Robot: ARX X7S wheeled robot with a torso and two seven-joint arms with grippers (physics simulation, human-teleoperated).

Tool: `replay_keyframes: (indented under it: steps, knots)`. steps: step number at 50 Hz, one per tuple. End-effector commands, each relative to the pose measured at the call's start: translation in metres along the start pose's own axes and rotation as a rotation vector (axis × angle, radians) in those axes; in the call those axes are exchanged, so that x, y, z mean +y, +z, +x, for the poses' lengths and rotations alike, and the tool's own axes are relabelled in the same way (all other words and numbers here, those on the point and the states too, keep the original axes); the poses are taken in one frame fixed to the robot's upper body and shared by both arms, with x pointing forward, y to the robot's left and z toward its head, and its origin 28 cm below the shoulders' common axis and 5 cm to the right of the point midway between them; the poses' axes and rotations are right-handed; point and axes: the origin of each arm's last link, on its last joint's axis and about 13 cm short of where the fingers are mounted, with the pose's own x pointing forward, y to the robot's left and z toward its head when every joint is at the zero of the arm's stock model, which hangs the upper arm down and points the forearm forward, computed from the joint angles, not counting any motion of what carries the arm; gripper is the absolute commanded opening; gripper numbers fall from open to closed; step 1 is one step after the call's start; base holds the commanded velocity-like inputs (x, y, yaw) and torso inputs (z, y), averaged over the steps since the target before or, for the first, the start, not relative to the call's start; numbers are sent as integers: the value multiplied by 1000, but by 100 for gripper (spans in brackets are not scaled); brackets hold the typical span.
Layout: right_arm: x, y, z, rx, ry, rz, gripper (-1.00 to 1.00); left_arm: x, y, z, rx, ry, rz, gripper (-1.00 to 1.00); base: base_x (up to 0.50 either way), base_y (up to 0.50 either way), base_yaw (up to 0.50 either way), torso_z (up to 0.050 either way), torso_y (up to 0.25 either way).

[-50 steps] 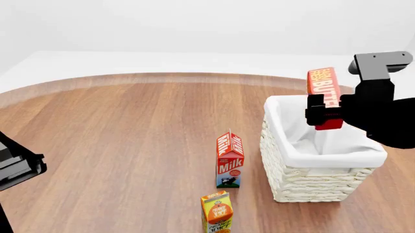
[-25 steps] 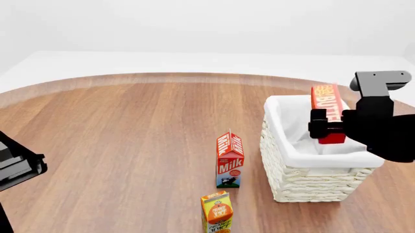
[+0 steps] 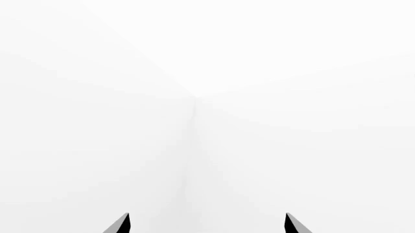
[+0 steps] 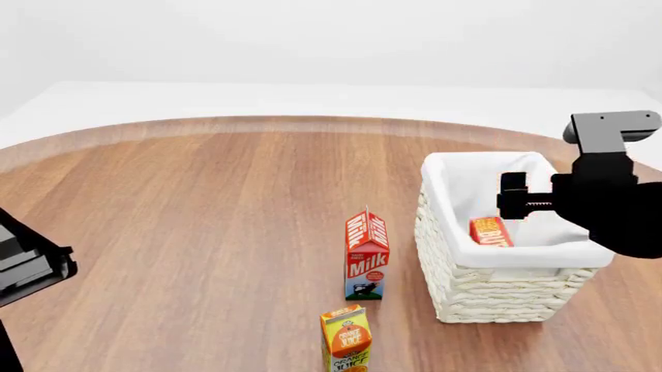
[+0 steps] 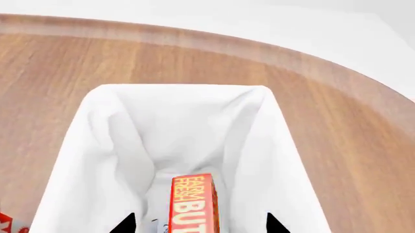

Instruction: Pick up the cream cheese box and the butter, and put them in the basket.

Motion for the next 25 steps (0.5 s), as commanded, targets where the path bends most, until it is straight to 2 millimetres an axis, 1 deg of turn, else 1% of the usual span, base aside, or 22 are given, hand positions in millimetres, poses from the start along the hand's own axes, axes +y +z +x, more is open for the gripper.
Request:
replay_keyframes:
  steps: [1, 9, 12, 14, 15, 18, 19, 20, 22, 23, 25]
  knots:
    - [-1, 11, -2, -52, 7, 1, 100, 2, 0, 0, -12, 0, 5, 100, 0, 0, 0, 0, 0]
    - [0, 12, -6, -63, 12, -5, 100, 2, 0, 0, -13, 1, 5, 100, 0, 0, 0, 0, 0]
    - [2, 13, -15, -84, 24, -11, 100, 2, 0, 0, -15, 1, 5, 100, 0, 0, 0, 0, 0]
    - [5, 11, -24, -103, 52, -33, 100, 3, 1, 1, -17, 2, 5, 100, 0, 0, 0, 0, 0]
    - [7, 11, -36, -128, 72, -38, 100, 3, 1, 1, -17, 2, 4, 100, 0, 0, 0, 0, 0]
    - [10, 9, -51, -155, 101, -39, 100, 3, 1, 0, -17, 1, 5, 100, 0, 0, 0, 0, 0]
    - [10, 6, -65, -182, 119, -46, 100, 2, 2, 0, -18, -1, 4, 100, 0, 0, 0, 0, 0]
    - [11, 4, -71, -193, 118, -49, 100, 2, 2, 0, -17, -1, 3, 100, 0, 0, 0, 0, 0]
    - [12, 3, -76, -203, 126, -63, 100, 2, 2, 0, -18, -1, 3, 100, 0, 0, 0, 0, 0]
    - [14, -3, -94, -241, 146, -79, 100, 2, 2, 0, -17, -4, 3, 100, 0, 0, 0, 0, 0]
    - [15, -7, -103, -257, 168, -94, 100, 1, 2, -1, -18, -7, 1, 100, 0, 0, 0, 0, 0]
